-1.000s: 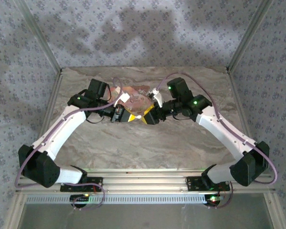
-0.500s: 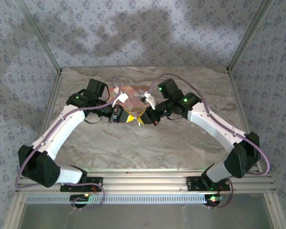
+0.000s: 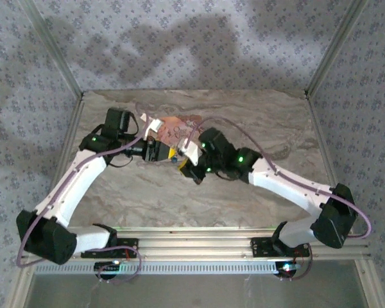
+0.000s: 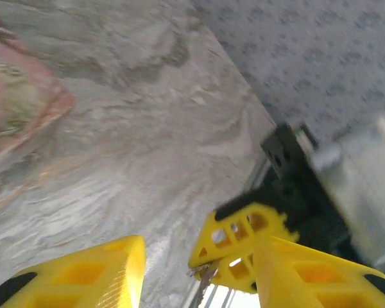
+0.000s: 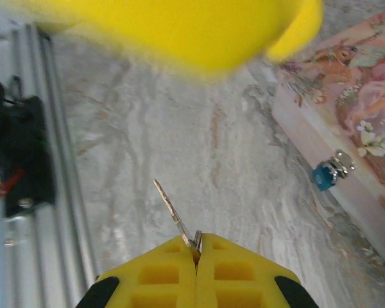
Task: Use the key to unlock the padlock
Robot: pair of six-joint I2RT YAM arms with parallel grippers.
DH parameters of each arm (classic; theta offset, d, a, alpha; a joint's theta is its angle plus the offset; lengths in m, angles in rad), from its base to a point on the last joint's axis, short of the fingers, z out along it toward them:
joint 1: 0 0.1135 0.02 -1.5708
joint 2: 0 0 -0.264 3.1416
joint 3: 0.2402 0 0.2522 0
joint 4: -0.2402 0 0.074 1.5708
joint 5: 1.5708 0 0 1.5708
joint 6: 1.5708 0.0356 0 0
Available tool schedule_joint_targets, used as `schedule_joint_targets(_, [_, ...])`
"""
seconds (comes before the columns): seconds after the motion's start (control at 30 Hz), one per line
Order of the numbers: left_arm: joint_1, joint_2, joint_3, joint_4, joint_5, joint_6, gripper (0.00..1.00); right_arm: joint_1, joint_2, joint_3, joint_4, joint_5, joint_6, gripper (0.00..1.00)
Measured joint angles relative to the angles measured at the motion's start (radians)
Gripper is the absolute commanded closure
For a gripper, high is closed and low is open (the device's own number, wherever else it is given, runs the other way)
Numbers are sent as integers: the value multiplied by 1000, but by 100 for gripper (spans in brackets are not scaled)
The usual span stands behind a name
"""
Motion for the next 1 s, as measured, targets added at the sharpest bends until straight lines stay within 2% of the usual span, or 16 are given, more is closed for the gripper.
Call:
schedule_joint_targets(0.07, [9,-43,-18,32,-95,-118,50,37,-3,-37,45,122,10,100])
schedule_joint_targets(0.17, [19,-113,-75,58,-272,-355,57,69,-2,-61,106,304,21,100])
schedule_joint_targets(0.27, [10,-158,-156,96,-383,-577,59,102,-2,-72,176,454,23,100])
schedule_joint_targets(0.4, [-59,-169,-254,136,-459,-822,59,147,-2,-101,267,581,16,100])
schedule_joint_targets(0.53, [-116,-167,-298,185,-487,-995,59,172,-2,-122,321,642,2,100])
schedule_joint_targets(0.7, [-133,-171,-305,264,-512,-1112,59,177,-1,-125,348,678,-6,100])
schedule_joint_targets(1.0, [-195,-169,-307,358,-531,-1199,59,188,6,-138,372,698,-9,100])
